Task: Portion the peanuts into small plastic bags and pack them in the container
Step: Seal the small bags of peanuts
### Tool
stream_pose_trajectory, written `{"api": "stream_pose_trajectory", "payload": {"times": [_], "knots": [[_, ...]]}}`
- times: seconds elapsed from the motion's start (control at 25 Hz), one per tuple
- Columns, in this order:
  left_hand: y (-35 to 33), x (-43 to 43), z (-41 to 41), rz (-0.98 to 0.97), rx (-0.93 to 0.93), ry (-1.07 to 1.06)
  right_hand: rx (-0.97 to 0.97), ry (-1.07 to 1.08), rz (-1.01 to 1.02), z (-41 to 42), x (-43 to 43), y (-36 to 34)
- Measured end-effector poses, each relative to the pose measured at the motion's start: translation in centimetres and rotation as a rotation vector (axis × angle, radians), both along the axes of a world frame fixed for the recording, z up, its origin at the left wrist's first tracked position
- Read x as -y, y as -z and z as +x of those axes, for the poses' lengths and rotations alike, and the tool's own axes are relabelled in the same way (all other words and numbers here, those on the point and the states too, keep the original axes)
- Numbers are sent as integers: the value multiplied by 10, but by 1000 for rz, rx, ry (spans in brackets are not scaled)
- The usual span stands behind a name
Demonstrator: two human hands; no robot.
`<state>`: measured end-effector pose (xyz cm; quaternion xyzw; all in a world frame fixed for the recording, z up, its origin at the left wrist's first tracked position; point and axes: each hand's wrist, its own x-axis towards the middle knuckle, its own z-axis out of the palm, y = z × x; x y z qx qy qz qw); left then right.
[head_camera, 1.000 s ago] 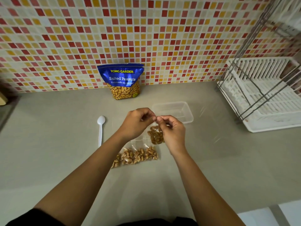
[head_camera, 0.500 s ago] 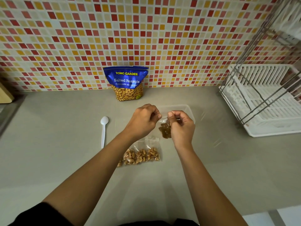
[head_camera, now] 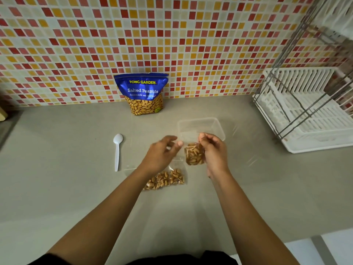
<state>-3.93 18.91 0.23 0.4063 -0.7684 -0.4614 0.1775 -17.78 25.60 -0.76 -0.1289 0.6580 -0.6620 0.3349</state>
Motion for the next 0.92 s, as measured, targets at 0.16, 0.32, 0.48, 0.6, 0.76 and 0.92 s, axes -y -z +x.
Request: {"api": "stream_pose_trajectory", "payload": {"times": [0.16, 0.32, 0.48, 0.6, 0.76, 0.92], "knots": [[44, -37, -4, 376, -35, -163, 136, -17, 98, -2, -8, 33], [68, -52, -8, 261, 105, -273, -212, -82, 375, -4, -14, 78], [77, -56, -15, -46, 314, -163, -454, -144, 467, -4, -13, 99], [74, -55, -15, -94, 347, -165, -510, -144, 461, -6, -13, 101], [48, -33, -18, -68, 248, -320, -700, 34, 323, -26, -6, 74], [34, 18, -48, -73, 188, -401, -739, 204, 184, -79, 18, 53]]}}
